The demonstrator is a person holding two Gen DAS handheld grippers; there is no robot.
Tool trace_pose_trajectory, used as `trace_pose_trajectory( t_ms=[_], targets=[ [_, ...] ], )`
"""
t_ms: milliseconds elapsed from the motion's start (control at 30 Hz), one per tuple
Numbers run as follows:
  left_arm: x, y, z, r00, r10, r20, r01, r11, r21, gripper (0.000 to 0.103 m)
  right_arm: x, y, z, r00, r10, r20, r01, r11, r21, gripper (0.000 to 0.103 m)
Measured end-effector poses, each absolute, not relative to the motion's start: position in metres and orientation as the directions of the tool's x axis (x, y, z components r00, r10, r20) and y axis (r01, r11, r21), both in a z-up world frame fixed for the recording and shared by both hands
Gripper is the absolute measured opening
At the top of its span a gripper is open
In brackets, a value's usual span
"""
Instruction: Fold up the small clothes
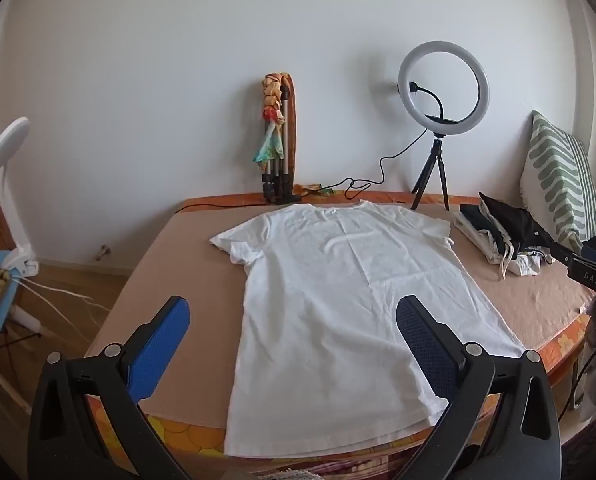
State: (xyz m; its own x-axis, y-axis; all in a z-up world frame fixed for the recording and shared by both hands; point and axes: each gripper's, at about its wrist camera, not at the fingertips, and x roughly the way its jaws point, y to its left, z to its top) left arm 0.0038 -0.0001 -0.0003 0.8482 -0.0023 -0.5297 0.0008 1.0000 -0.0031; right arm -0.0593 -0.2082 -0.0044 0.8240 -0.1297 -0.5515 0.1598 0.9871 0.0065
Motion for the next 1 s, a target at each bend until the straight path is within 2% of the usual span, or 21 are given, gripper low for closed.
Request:
trace_pose_trajectory(
  t_ms=[1000],
  targets=[
    [-0.004,0.005,0.011,0.869,0.007,-0.495,-0.018,1.0,-0.019,0.103,-0.058,-0.202,-0.006,0.824,-0.125,-0.553,0.157,0.988,0.011,0.103]
  ],
)
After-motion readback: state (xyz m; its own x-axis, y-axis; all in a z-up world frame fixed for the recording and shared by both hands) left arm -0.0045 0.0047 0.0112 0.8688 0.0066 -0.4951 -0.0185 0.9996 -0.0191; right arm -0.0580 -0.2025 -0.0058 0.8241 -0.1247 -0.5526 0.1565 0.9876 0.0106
